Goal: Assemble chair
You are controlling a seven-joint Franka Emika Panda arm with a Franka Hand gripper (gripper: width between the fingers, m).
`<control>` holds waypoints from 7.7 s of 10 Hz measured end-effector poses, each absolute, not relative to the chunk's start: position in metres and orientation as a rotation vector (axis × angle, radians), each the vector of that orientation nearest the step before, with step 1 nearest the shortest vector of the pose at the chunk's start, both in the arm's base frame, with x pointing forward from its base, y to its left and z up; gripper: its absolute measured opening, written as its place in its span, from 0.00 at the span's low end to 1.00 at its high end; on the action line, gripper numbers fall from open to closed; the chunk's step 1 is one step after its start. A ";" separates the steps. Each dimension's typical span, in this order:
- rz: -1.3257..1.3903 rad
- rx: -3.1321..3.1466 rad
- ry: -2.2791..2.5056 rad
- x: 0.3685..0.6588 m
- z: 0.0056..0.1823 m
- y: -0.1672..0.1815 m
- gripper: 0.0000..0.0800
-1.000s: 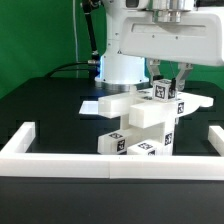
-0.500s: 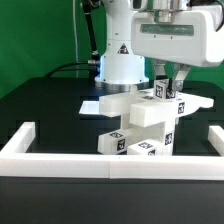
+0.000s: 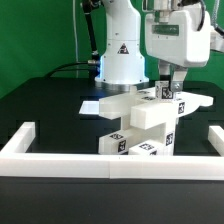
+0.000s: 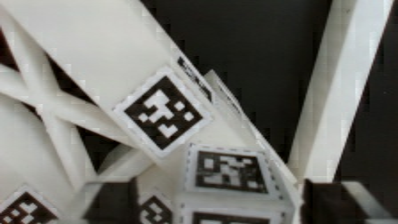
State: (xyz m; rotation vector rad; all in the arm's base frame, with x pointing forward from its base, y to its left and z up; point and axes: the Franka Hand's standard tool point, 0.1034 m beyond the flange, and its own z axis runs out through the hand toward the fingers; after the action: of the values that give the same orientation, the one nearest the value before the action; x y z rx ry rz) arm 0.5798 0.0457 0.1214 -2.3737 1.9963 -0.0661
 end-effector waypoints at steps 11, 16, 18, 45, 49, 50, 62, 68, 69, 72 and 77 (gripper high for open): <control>-0.124 -3.065 0.781 0.582 0.121 0.046 0.81; -0.116 -3.179 0.157 0.583 0.122 0.038 0.81; -0.112 -3.191 0.014 0.583 0.122 0.036 0.67; -0.079 -2.083 2.279 0.582 0.120 0.046 0.36; -0.062 -1.928 2.397 0.582 0.119 0.049 0.42; -0.065 -2.015 2.329 0.582 0.120 0.049 0.42; -0.163 -3.004 0.871 0.586 0.120 0.048 0.81; -0.166 -3.102 0.544 0.587 0.120 0.046 0.46; -0.166 -3.102 0.544 0.587 0.120 0.046 0.35; -0.167 -3.093 0.584 0.587 0.120 0.046 0.35; -0.166 -2.975 0.978 0.587 0.120 0.046 0.35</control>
Offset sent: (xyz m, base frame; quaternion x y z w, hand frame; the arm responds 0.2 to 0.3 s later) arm -0.0019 0.0072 0.0040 0.0056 -0.0095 -0.2284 0.9735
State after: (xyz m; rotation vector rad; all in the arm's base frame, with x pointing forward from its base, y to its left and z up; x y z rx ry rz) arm 0.5868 0.0462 0.1204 -2.9747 0.9783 -0.1660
